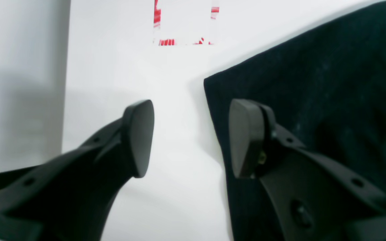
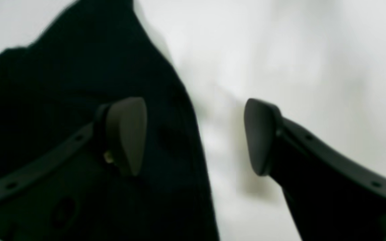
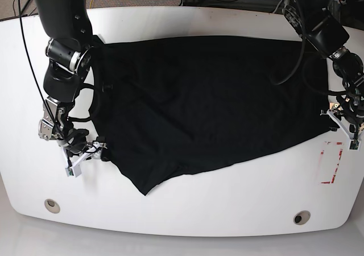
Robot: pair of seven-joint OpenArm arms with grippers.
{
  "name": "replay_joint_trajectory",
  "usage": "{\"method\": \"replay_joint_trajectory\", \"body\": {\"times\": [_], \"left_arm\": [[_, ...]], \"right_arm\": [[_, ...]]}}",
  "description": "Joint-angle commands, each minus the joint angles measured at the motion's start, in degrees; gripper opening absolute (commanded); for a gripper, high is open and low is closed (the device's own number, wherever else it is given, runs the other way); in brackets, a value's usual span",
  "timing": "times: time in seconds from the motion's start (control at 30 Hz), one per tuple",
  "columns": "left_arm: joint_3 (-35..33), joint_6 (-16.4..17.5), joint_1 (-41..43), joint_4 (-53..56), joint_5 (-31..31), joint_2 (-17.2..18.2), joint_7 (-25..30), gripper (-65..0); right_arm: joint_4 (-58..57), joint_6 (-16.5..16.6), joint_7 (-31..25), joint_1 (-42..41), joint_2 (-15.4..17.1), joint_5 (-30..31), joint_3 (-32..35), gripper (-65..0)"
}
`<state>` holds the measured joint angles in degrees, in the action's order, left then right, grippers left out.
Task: Layout the t-shirt on the table in an organized manner, then fold the t-shirt properly
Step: 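Move both grippers along the shirt's sides toward its hem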
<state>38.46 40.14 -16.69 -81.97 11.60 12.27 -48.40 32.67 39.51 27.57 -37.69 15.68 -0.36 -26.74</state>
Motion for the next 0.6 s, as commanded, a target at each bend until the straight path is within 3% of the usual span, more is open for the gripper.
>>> {"method": "replay_joint_trajectory", "body": {"times": [0.0, 0.4, 0.57], "left_arm": [[0.0, -0.1, -1.0, -0.9, -0.4, 1.0, 0.9, -31.7], [0.1, -0.1, -0.9, -1.0, -0.4, 1.1, 0.9, -31.7], [0.1, -0.1, -0.1, -1.1, -0.4, 1.1, 0.9, -31.7]], "right_arm": [[-0.7, 0.5, -2.3, -1.9, 0.3, 0.4, -0.1, -22.0], [-1.2, 0.5, -2.6, 1.1, -0.9, 0.5, -0.2, -22.0], [-1.2, 0.5, -2.6, 1.2, -3.0, 0.2, -0.1, -22.0]]}}
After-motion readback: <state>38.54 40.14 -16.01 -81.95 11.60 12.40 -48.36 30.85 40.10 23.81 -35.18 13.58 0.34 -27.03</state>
